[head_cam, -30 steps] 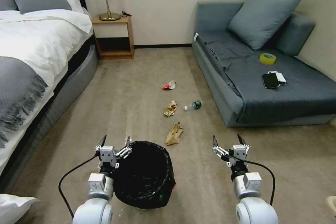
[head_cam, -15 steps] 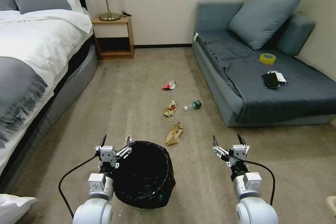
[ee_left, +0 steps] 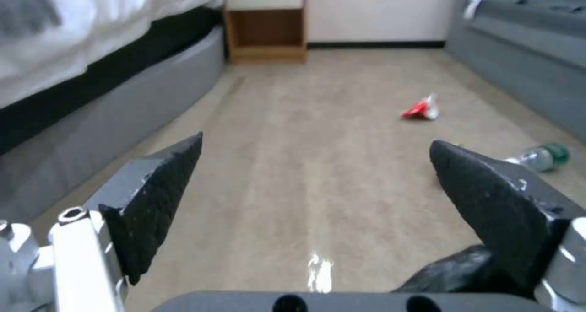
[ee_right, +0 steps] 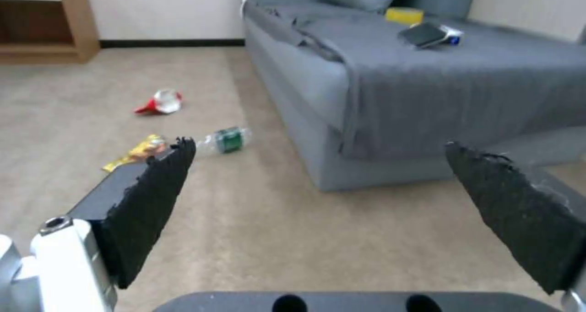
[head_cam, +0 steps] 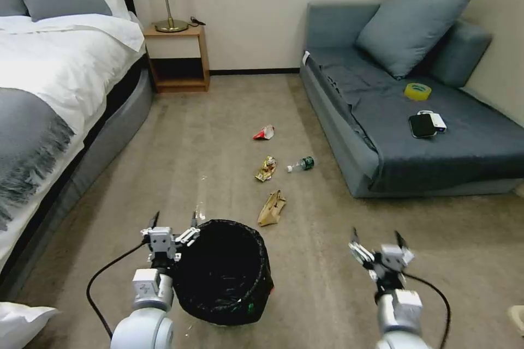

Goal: Pick up the trash bin, then pick up the garbage on the floor and place it into the trash bin.

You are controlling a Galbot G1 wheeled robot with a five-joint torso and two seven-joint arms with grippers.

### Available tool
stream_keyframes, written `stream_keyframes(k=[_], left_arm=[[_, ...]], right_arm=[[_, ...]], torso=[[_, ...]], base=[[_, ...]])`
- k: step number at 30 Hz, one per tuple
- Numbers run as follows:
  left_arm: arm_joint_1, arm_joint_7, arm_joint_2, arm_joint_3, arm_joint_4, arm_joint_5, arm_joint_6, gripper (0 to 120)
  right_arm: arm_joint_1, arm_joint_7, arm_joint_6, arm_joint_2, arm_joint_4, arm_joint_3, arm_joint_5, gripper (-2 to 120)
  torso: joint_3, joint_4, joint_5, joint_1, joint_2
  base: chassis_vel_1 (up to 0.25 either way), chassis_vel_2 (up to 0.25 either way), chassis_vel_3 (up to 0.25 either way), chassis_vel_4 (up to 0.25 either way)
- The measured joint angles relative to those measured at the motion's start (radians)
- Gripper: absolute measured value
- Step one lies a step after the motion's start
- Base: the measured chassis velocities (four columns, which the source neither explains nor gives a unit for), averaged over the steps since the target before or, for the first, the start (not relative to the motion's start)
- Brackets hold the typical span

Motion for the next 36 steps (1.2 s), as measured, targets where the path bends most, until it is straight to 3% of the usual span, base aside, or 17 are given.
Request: stream_keyframes(k=[3, 4, 6, 7, 8, 9, 13, 14, 17, 22, 36], left_arm=[[0.009, 0.021, 0.033, -0.009, -0.087, -0.048, 0.114, 100], [0.009, 0.021, 0.033, -0.009, -0.087, -0.048, 0.114, 100], [0.015, 0.040, 0.063, -0.010, -0.125, -0.055, 0.191, 100], [0.015, 0.045, 0.087, -0.010, -0.149, -0.073, 0.260, 100], [0.015, 0.040, 0.100, -0.008, -0.161, -0.097, 0.319, 100], [0.015, 0.040, 0.100, -0.008, -0.161, -0.097, 0.319, 100], [0.008, -0.011, 0.160, -0.010, -0.188, -0.222, 0.508, 100], [0.008, -0.011, 0.160, -0.010, -0.188, -0.222, 0.508, 100], [-0.006, -0.041, 0.213, -0.009, -0.173, -0.304, 0.562, 100], [-0.025, -0.080, 0.247, 0.004, -0.136, -0.400, 0.599, 100], [-0.052, -0.095, 0.241, 0.039, -0.028, -0.474, 0.620, 100]], right_arm=[[0.002, -0.002, -0.036, -0.037, 0.027, -0.008, 0.037, 100], [0.002, -0.002, -0.036, -0.037, 0.027, -0.008, 0.037, 100], [0.002, -0.002, -0.057, -0.064, 0.041, -0.014, 0.053, 100], [0.003, -0.002, -0.066, -0.080, 0.046, -0.019, 0.059, 100], [0.003, -0.001, -0.068, -0.088, 0.049, -0.021, 0.060, 100], [0.003, -0.001, -0.068, -0.088, 0.049, -0.021, 0.060, 100], [0.001, -0.001, -0.068, -0.100, 0.053, -0.037, 0.055, 100], [0.001, -0.001, -0.068, -0.100, 0.053, -0.037, 0.055, 100], [0.003, 0.000, -0.051, -0.087, 0.038, -0.057, 0.042, 100], [0.007, 0.004, -0.038, -0.068, 0.022, -0.077, 0.033, 100], [0.042, 0.024, -0.039, -0.072, -0.033, -0.117, 0.035, 100]], torso=[[0.000, 0.0002, 0.0006, 0.000, 0.000], [0.000, 0.0002, 0.0006, 0.000, 0.000], [0.000, 0.0002, 0.0000, 0.000, 0.000], [0.000, 0.0000, 0.0006, 0.000, 0.000], [0.000, 0.0000, 0.0004, 0.000, 0.000], [0.000, 0.0000, 0.0004, 0.000, 0.000], [0.000, 0.0000, 0.0002, 0.000, 0.000], [0.000, 0.0000, 0.0002, 0.000, 0.000], [0.000, 0.0000, 0.0003, 0.000, 0.000], [0.000, 0.0000, 0.0001, 0.000, 0.000], [0.000, 0.0001, 0.0002, 0.000, 0.000]], base=[[0.000, 0.000, 0.000, 0.000], [0.000, 0.000, 0.000, 0.000], [0.000, 0.000, 0.000, 0.000], [0.000, 0.000, 0.000, 0.000], [0.000, 0.000, 0.000, 0.000], [0.000, 0.000, 0.000, 0.000], [0.000, 0.000, 0.000, 0.000], [0.000, 0.000, 0.000, 0.000], [0.000, 0.000, 0.000, 0.000], [0.000, 0.000, 0.000, 0.000], [0.000, 0.000, 0.000, 0.000]])
